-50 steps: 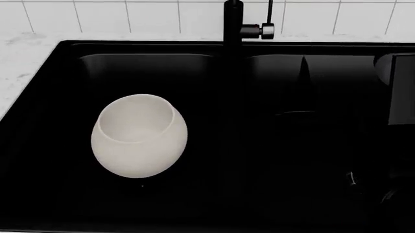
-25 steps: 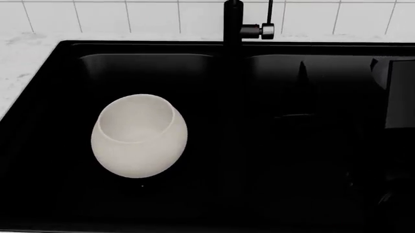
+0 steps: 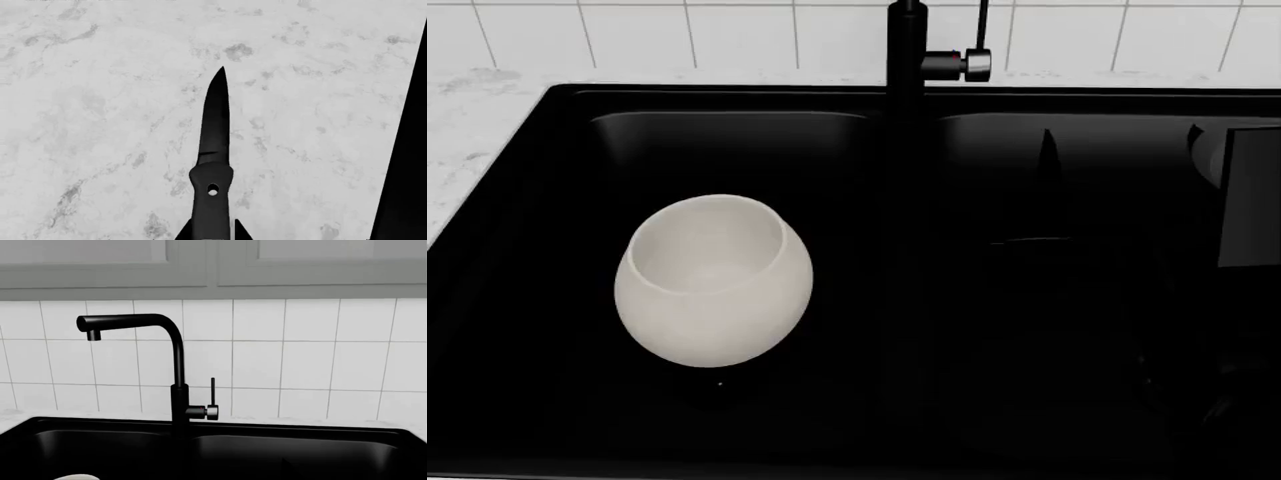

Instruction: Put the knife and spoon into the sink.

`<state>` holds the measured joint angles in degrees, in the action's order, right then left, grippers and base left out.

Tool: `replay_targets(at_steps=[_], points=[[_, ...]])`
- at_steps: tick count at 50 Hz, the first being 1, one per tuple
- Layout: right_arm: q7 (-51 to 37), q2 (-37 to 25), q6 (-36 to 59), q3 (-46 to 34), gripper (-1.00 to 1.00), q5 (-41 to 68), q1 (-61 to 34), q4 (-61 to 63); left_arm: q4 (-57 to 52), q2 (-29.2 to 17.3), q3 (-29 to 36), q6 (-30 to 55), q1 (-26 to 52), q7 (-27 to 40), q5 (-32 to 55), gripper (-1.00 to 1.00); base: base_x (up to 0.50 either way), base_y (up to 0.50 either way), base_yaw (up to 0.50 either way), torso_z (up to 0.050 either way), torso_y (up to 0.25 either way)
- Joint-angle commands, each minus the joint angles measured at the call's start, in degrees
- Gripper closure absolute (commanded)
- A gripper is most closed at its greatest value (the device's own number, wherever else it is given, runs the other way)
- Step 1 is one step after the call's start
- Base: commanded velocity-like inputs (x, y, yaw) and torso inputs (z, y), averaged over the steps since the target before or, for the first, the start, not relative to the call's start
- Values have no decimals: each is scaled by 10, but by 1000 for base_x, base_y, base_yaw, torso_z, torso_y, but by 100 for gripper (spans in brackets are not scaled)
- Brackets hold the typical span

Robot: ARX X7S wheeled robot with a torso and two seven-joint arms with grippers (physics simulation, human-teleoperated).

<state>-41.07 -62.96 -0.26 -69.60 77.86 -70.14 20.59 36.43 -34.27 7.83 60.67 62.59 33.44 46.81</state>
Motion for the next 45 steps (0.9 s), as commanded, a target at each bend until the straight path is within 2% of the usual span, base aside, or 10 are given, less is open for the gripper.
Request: replay_targets(at_steps=[1, 9, 14, 18, 27, 36, 45], points=[[1, 0, -3, 1, -100, -1, 3, 0, 19, 3, -8, 2, -34, -7, 31, 100, 11, 0, 0, 0, 0], [1, 2, -2, 2, -100, -1, 4, -2, -20, -4, 2, -16, -47, 0, 19, 100, 0, 0, 0, -1, 0], [2, 5, -3, 2, -100, -2, 6, -5, -77, -13, -6, -24, -38, 34, 13, 100, 0, 0, 0, 0, 0], [6, 12, 3, 2, -100, -2, 1, -11, -144, -15, -14, -21, 6, 39, 27, 100, 0, 0, 0, 0, 0], [6, 10, 3, 3, -100, -3, 1, -7, -217, -12, 17, 8, 97, 24, 32, 100, 0, 0, 0, 0, 0], [3, 5, -2, 5, -100, -3, 7, -1, -286, -2, 122, 53, 146, -84, 47, 100, 0, 0, 0, 0, 0], [1, -2, -10, 7, -100, -3, 15, 5, -323, 25, 200, 77, 154, -146, 54, 100, 0, 0, 0, 0, 0]])
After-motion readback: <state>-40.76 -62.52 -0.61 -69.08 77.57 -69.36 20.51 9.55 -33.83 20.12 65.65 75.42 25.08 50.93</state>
